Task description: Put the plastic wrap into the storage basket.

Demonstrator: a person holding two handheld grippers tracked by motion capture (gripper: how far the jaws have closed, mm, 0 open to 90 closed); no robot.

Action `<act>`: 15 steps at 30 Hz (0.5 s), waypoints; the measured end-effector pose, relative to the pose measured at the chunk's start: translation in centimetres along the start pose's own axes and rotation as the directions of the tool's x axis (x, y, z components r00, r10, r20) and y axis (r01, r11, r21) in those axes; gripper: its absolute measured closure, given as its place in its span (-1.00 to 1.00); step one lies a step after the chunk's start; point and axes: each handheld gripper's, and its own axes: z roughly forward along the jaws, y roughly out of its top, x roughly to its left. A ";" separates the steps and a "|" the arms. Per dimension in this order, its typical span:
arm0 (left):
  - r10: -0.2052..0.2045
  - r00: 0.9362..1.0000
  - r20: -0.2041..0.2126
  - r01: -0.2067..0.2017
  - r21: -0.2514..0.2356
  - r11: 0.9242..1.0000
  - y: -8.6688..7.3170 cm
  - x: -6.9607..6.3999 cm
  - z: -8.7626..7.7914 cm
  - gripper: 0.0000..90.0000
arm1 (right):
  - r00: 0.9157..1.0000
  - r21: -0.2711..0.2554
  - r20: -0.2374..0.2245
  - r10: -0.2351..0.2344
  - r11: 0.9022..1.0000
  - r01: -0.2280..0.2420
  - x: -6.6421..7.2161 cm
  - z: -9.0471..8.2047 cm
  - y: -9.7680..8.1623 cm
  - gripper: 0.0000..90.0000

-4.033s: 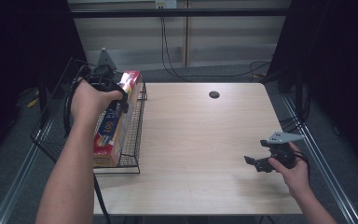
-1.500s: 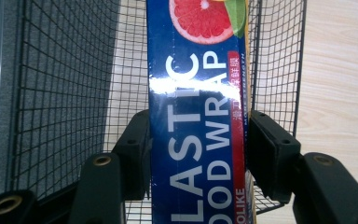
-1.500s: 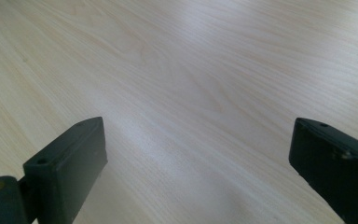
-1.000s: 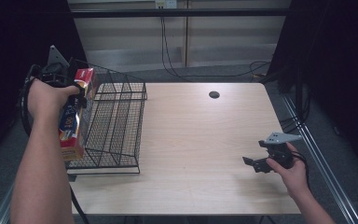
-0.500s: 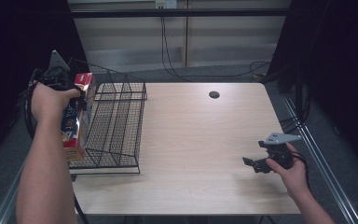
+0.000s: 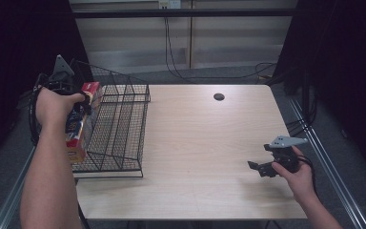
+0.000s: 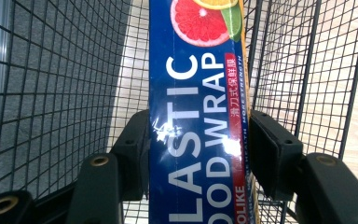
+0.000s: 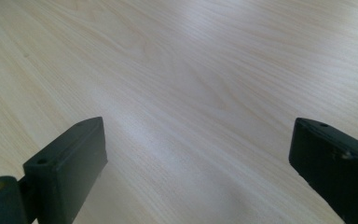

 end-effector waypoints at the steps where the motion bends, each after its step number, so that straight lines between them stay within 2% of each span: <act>1: -0.002 1.000 0.000 0.002 0.000 1.000 0.0 0.0 0.0 0.01 | 1.000 0.000 0.000 0.000 1.000 0.000 0.0 0.0 0.0 -0.92; 3: -0.014 1.000 0.005 0.014 -0.008 1.000 0.0 0.1 0.2 0.00 | 1.000 0.001 0.002 -0.001 1.000 0.001 0.0 0.0 0.0 -0.92; 5: -0.001 1.000 0.000 0.001 -0.005 1.000 0.0 0.2 0.2 0.00 | 1.000 0.001 0.001 -0.002 1.000 0.002 0.0 0.1 0.0 -0.92; 15: -0.022 1.000 0.007 0.022 -0.001 1.000 0.0 0.3 0.9 -0.03 | 1.000 -0.001 0.000 -0.005 1.000 0.005 0.0 0.1 0.0 -0.91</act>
